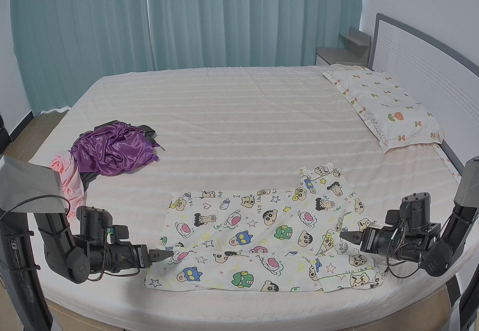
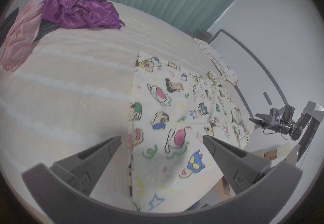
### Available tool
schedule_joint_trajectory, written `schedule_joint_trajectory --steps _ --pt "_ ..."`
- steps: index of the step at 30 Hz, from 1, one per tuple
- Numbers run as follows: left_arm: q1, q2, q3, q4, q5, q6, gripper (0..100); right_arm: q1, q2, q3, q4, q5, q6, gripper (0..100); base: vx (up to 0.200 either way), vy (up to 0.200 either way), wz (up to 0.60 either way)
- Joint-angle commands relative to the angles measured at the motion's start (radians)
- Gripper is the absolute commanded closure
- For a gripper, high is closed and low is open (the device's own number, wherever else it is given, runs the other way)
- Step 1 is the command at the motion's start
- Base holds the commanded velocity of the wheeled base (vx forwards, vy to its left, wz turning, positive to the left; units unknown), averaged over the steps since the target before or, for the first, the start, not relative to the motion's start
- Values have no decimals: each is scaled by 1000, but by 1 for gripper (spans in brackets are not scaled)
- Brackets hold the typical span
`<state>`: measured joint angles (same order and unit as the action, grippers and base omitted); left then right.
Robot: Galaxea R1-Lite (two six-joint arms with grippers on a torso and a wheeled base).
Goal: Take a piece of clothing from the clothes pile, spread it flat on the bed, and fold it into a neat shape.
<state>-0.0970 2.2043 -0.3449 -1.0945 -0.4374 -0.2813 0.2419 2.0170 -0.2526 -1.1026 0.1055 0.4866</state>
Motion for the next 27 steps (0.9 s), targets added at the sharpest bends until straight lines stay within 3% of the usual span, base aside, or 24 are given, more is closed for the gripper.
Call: schedule_joint_trajectory --steps 1,9,10,21,27 --pt "-20 43 -51 -5 -1 -10 0 0 8 1 -2 0 0 0 0 0 0" --pt "-27 91 -57 -7 -1 -6 0 0 9 -1 -2 0 0 0 0 0 0" --pt "-27 91 -55 -7 0 -6 100 0 9 -1 -2 0 0 0 0 0 0" --pt "-4 68 -22 -2 11 1 100 -1 17 -2 -2 0 -2 0 0 0 0" --pt "-7 49 35 2 19 60 100 -9 22 3 0 0 -31 0 0 0 0"
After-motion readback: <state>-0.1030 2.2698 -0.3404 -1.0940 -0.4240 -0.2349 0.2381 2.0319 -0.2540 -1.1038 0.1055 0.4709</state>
